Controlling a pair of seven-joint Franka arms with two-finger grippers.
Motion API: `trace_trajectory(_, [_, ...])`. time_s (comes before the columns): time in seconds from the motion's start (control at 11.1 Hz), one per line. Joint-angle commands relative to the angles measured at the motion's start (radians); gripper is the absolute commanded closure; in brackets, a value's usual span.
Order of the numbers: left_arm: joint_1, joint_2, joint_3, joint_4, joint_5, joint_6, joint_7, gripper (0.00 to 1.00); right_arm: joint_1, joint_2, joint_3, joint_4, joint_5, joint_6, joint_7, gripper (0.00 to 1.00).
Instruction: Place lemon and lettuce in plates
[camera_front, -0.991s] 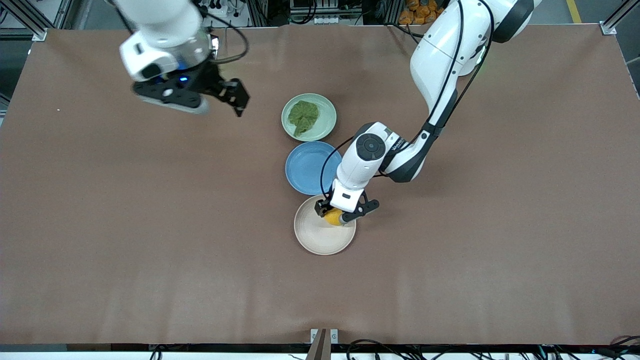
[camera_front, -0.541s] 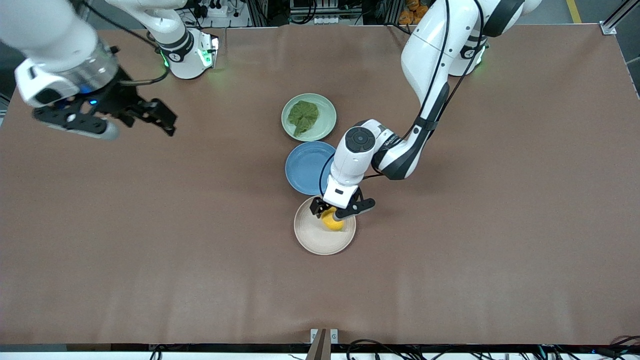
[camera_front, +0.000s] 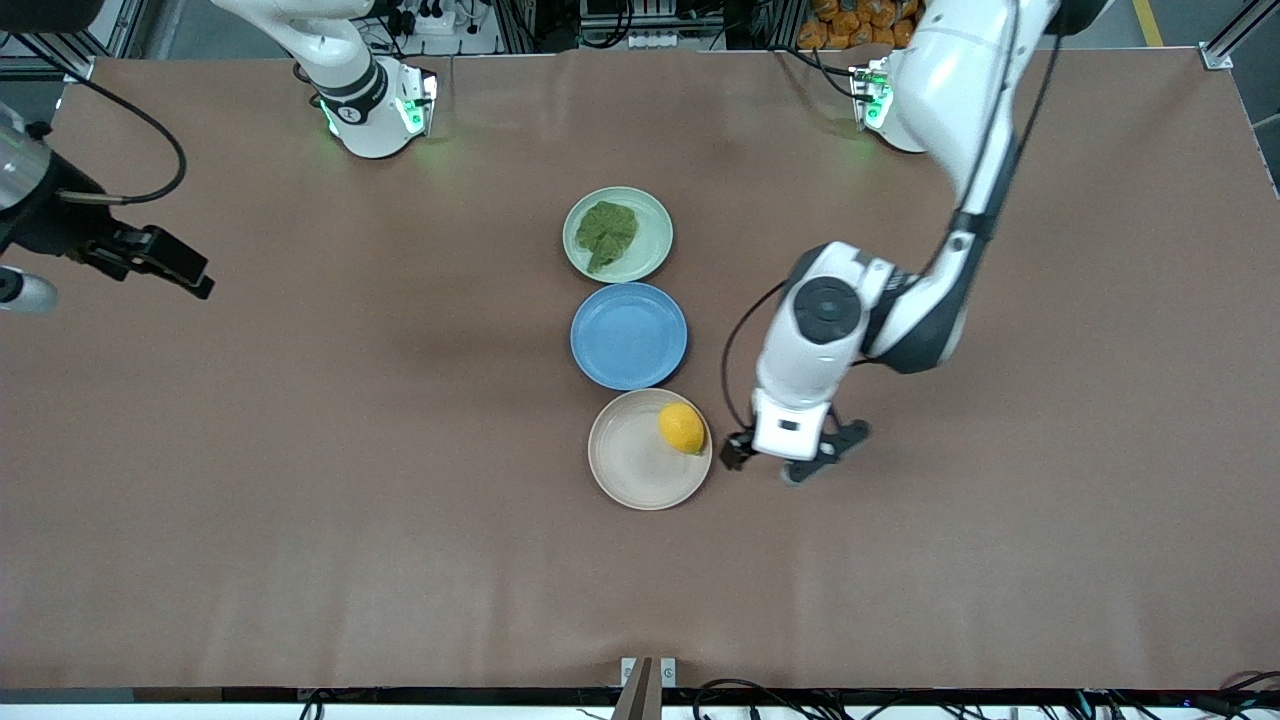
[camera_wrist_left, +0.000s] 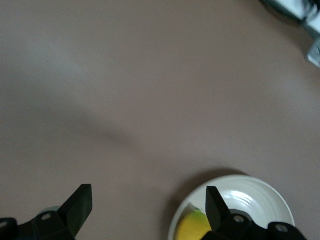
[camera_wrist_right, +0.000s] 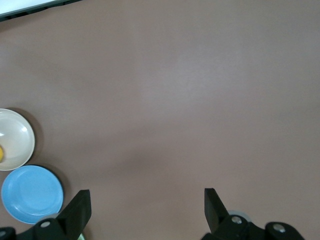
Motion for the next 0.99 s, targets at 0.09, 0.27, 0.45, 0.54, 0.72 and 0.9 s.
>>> trace_trajectory(0.09, [0.158, -0.118, -0.018, -0.028, 0.008, -0.192, 0.261, 0.00, -0.037, -0.009, -0.035, -0.023, 0.021, 0.003, -0.175, 0.00])
trace_trajectory(0.27, [0.175, -0.129, -0.018, -0.029, 0.007, -0.234, 0.292, 0.00, -0.037, -0.007, -0.039, -0.033, 0.023, 0.005, -0.180, 0.00])
trace_trajectory(0.45, [0.201, -0.163, -0.020, -0.029, 0.004, -0.300, 0.314, 0.00, 0.001, -0.009, -0.087, -0.033, 0.030, 0.005, -0.182, 0.00])
trace_trajectory(0.54, [0.226, -0.183, -0.021, -0.031, 0.001, -0.339, 0.335, 0.00, 0.024, -0.009, -0.110, -0.034, 0.038, 0.005, -0.191, 0.00])
trace_trajectory(0.72, [0.258, -0.250, -0.015, -0.051, -0.004, -0.500, 0.468, 0.00, 0.035, -0.013, -0.113, -0.043, 0.040, 0.007, -0.198, 0.00])
trace_trajectory(0.9, [0.380, -0.354, -0.067, -0.077, -0.016, -0.617, 0.640, 0.00, 0.047, -0.013, -0.128, -0.045, 0.040, 0.007, -0.203, 0.00])
